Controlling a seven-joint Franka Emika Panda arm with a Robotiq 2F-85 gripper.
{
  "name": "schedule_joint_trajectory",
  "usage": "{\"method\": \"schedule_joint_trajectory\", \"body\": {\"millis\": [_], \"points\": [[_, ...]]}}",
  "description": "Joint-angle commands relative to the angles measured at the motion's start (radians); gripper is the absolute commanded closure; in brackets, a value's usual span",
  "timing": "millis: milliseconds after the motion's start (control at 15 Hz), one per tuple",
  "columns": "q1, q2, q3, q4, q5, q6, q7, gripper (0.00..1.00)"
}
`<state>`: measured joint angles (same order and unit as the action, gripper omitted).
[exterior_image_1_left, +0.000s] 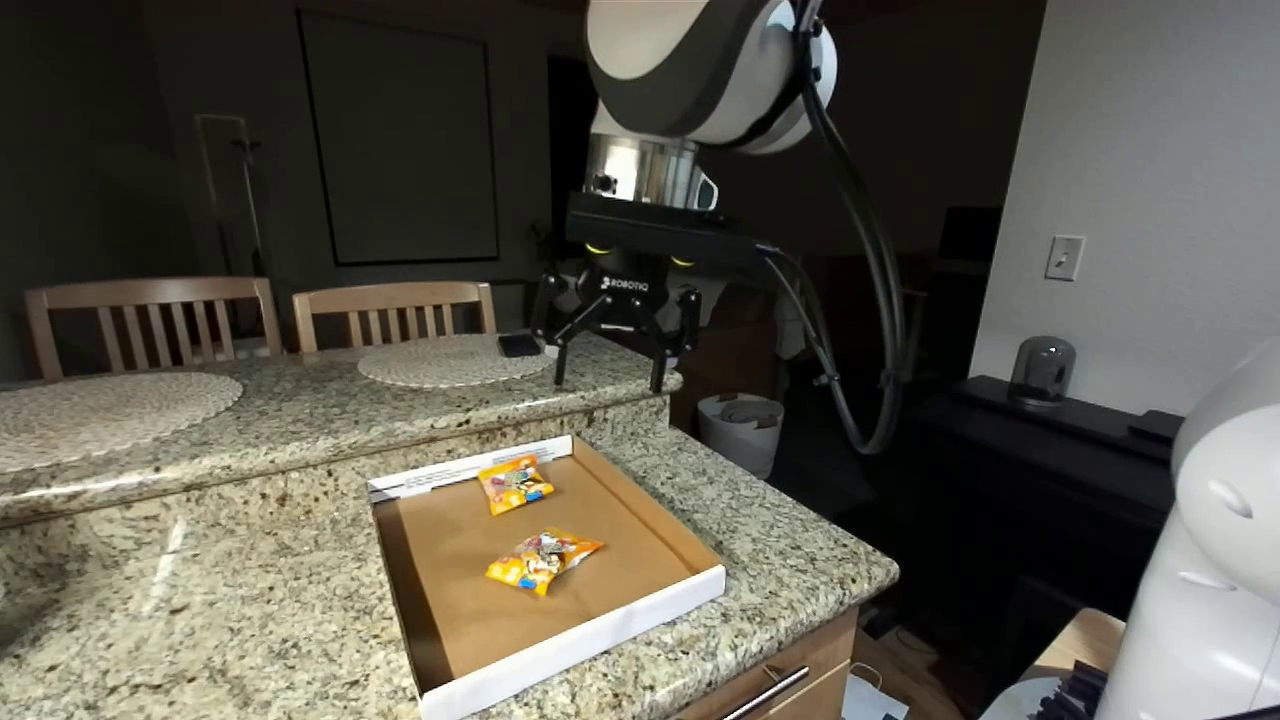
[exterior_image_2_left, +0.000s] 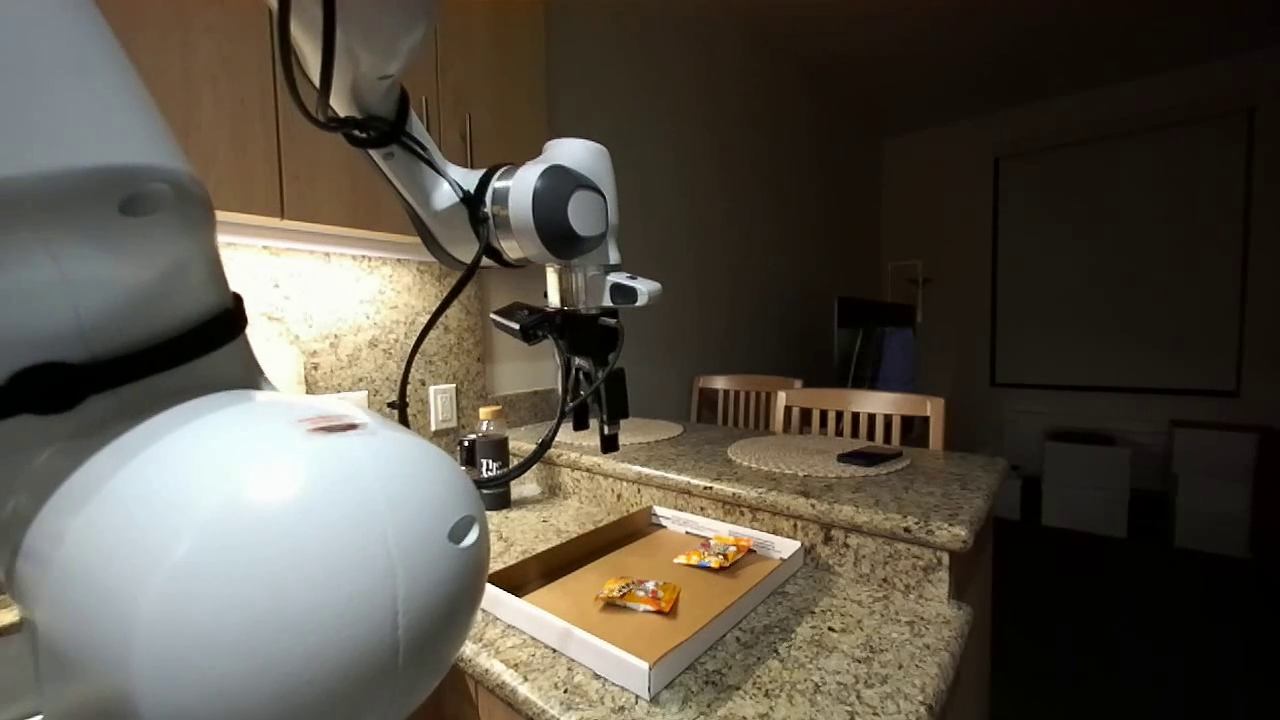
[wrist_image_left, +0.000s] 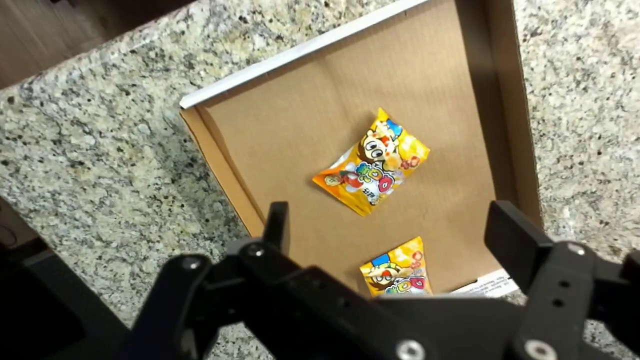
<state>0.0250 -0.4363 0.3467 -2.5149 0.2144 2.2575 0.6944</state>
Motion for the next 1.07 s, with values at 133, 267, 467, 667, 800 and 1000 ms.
{"method": "schedule_joint_trajectory", "body": {"millis": [133,267,467,667,800,1000], "points": [[0.081,0.186,-0.056,0.092,0.057,0.002,-0.07,0.0],[0.116,0.294,-0.064,0.149,0.087,-0.004,-0.117,0.0],[0.126,0.489,-0.043,0.256,-0.015,-0.014,-0.005,0.0],[0.151,0.642,-0.101,0.337,-0.116,0.009,0.12,0.0],[0.167,0.71,-0.146,0.377,-0.124,0.005,0.153,0.0],[0.182,0.802,-0.178,0.444,-0.08,-0.029,0.118,0.0]]}}
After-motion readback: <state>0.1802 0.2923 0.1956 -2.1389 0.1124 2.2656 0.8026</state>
